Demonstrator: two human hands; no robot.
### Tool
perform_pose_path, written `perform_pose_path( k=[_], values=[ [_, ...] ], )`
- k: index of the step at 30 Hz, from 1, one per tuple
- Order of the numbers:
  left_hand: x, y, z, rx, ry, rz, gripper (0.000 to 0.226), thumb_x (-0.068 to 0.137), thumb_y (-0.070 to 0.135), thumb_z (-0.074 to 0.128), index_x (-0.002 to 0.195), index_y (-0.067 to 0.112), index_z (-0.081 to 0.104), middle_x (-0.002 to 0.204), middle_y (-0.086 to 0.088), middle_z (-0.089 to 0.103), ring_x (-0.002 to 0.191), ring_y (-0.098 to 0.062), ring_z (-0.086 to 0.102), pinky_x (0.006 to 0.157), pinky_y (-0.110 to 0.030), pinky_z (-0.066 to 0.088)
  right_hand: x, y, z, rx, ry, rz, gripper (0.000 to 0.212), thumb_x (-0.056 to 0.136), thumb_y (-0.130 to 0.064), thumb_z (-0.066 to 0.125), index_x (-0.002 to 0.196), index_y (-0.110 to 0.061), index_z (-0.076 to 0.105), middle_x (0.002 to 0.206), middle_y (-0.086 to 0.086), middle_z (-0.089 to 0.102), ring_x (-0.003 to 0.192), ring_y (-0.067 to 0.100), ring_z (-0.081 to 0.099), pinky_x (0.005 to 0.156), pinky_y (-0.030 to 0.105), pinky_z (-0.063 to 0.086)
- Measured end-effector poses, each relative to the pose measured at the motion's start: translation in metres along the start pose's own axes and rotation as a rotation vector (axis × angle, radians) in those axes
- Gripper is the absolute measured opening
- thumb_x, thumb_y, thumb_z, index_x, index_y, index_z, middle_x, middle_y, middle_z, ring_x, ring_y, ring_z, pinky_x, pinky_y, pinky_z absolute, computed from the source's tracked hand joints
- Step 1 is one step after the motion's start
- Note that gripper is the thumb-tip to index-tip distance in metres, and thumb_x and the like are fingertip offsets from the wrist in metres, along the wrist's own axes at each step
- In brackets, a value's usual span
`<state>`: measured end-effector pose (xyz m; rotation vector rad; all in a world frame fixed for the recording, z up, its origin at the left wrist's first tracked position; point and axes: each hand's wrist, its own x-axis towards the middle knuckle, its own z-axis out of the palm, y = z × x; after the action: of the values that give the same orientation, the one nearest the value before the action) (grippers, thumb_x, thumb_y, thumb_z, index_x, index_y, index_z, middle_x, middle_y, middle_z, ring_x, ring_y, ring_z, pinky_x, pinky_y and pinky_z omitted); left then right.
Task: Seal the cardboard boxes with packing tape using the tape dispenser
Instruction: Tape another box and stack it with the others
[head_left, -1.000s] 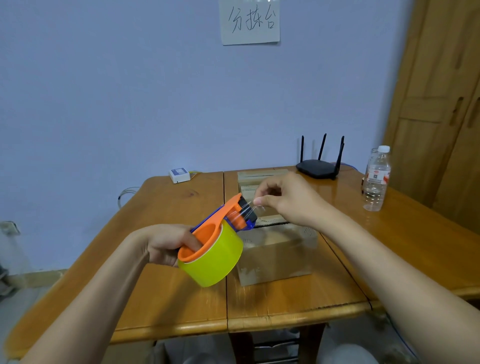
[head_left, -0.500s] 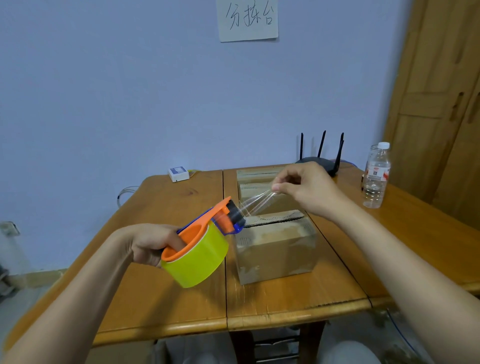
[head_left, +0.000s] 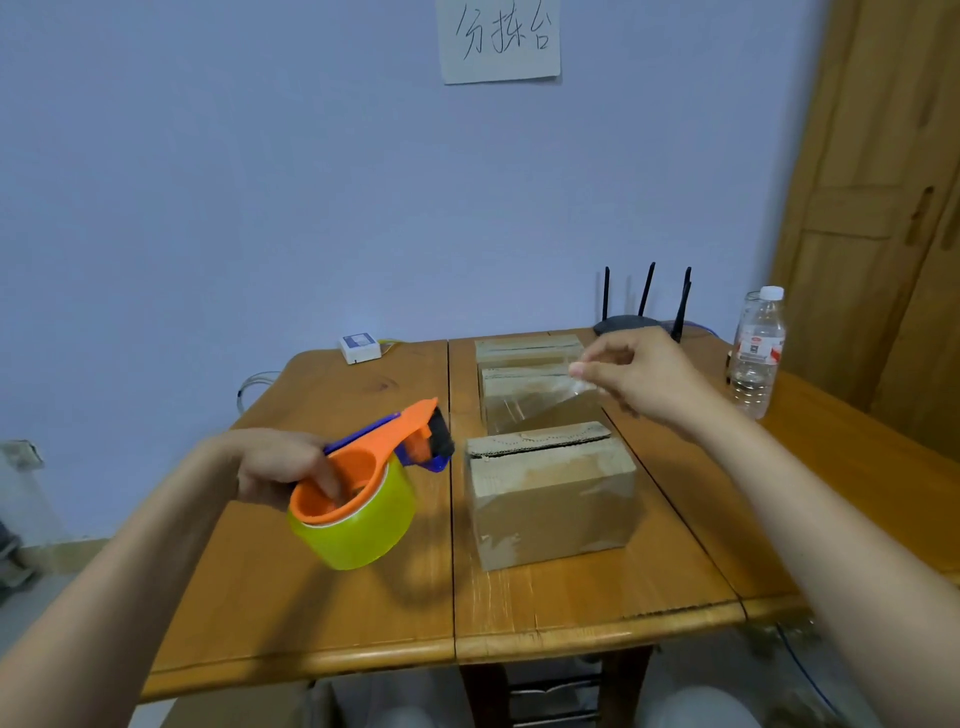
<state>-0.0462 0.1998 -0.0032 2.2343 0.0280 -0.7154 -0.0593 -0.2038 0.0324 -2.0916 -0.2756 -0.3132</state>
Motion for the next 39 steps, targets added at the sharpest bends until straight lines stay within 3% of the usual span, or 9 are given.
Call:
perform_pose_path(
  k=[3, 11, 16, 20, 23, 27, 31, 36, 39],
  values=[
    [-0.025, 0.016, 0.002, 0.054, -0.049, 0.021, 0.052, 0.053, 0.011, 0.072, 0.102, -0.001, 0.064, 0.091, -0.020, 0.066, 0.078, -0.024, 0.065, 0.071, -0.031, 0.054, -0.009, -0.007, -0.002, -0.003, -0.236, 0.131, 0.017, 0.089, -0.031, 0.075, 0.093, -0.015, 0.079, 0.051, 0.004, 0.055, 0.042, 0.014, 0.040, 0.045, 0.025, 0.039],
    [-0.035, 0.030, 0.005, 0.120, -0.033, 0.000, 0.022, 0.065, 0.006, 0.062, 0.086, 0.001, 0.062, 0.079, -0.017, 0.064, 0.075, -0.024, 0.062, 0.073, -0.032, 0.052, -0.007, -0.021, -0.003, 0.430, -0.405, 0.449, 0.020, 0.090, -0.003, 0.067, 0.106, 0.008, 0.071, 0.087, 0.023, 0.074, 0.074, 0.025, 0.075, 0.063, 0.031, 0.063],
    [-0.037, 0.030, 0.004, 0.105, 0.006, -0.012, 0.027, 0.077, 0.001, 0.065, 0.103, -0.003, 0.060, 0.087, -0.020, 0.065, 0.078, -0.025, 0.065, 0.074, -0.034, 0.055, -0.007, -0.019, -0.007, 0.516, -0.509, 0.464, 0.025, 0.090, 0.001, 0.064, 0.111, 0.013, 0.068, 0.109, 0.028, 0.071, 0.098, 0.031, 0.074, 0.076, 0.033, 0.063],
    [-0.038, 0.033, 0.002, 0.107, 0.055, 0.012, 0.015, 0.092, -0.008, 0.055, 0.103, 0.001, 0.060, 0.087, -0.019, 0.066, 0.077, -0.024, 0.065, 0.072, -0.033, 0.057, -0.007, -0.018, -0.012, 0.333, -0.535, 0.468, 0.031, 0.090, -0.021, 0.068, 0.112, -0.001, 0.074, 0.081, 0.016, 0.072, 0.062, 0.016, 0.068, 0.054, 0.023, 0.058],
    [-0.037, 0.035, 0.000, 0.094, 0.051, 0.018, 0.025, 0.092, -0.007, 0.056, 0.112, 0.006, 0.058, 0.087, -0.020, 0.067, 0.078, -0.027, 0.066, 0.073, -0.035, 0.056, -0.006, -0.018, -0.013, 0.345, -0.523, 0.466, 0.027, 0.089, -0.018, 0.068, 0.112, -0.004, 0.075, 0.061, 0.004, 0.059, 0.045, 0.007, 0.051, 0.041, 0.017, 0.046],
    [-0.037, 0.038, 0.004, 0.085, 0.073, 0.018, 0.025, 0.093, -0.007, 0.055, 0.114, 0.007, 0.056, 0.085, -0.019, 0.066, 0.076, -0.025, 0.067, 0.073, -0.034, 0.056, -0.004, -0.019, -0.012, 0.570, -0.433, 0.524, 0.021, 0.092, 0.004, 0.061, 0.110, 0.010, 0.070, 0.093, 0.021, 0.075, 0.069, 0.017, 0.075, 0.057, 0.025, 0.061],
    [-0.037, 0.039, 0.004, 0.077, 0.084, 0.022, 0.028, 0.092, -0.006, 0.057, 0.115, 0.010, 0.055, 0.086, -0.019, 0.068, 0.077, -0.026, 0.068, 0.074, -0.036, 0.056, -0.005, -0.019, -0.015, 0.654, -0.475, 0.517, 0.021, 0.092, 0.011, 0.056, 0.110, 0.015, 0.067, 0.096, 0.025, 0.073, 0.080, 0.023, 0.076, 0.066, 0.027, 0.062],
    [-0.039, 0.040, 0.001, 0.128, 0.163, 0.048, 0.031, 0.091, -0.006, 0.058, 0.115, 0.014, 0.055, 0.090, -0.018, 0.071, 0.078, -0.026, 0.072, 0.074, -0.037, 0.059, -0.008, -0.018, -0.019, 0.581, -0.586, 0.453, 0.034, 0.087, 0.009, 0.061, 0.121, 0.010, 0.065, 0.117, 0.026, 0.070, 0.105, 0.028, 0.072, 0.082, 0.028, 0.061],
    [-0.039, 0.040, 0.002, 0.240, 0.253, 0.105, 0.024, 0.091, -0.006, 0.056, 0.107, 0.013, 0.059, 0.087, -0.013, 0.069, 0.078, -0.023, 0.073, 0.074, -0.033, 0.059, -0.008, -0.018, -0.018, 0.592, -0.628, 0.414, 0.037, 0.092, -0.008, 0.060, 0.125, 0.009, 0.062, 0.124, 0.025, 0.067, 0.117, 0.031, 0.066, 0.094, 0.033, 0.056]
  ],
)
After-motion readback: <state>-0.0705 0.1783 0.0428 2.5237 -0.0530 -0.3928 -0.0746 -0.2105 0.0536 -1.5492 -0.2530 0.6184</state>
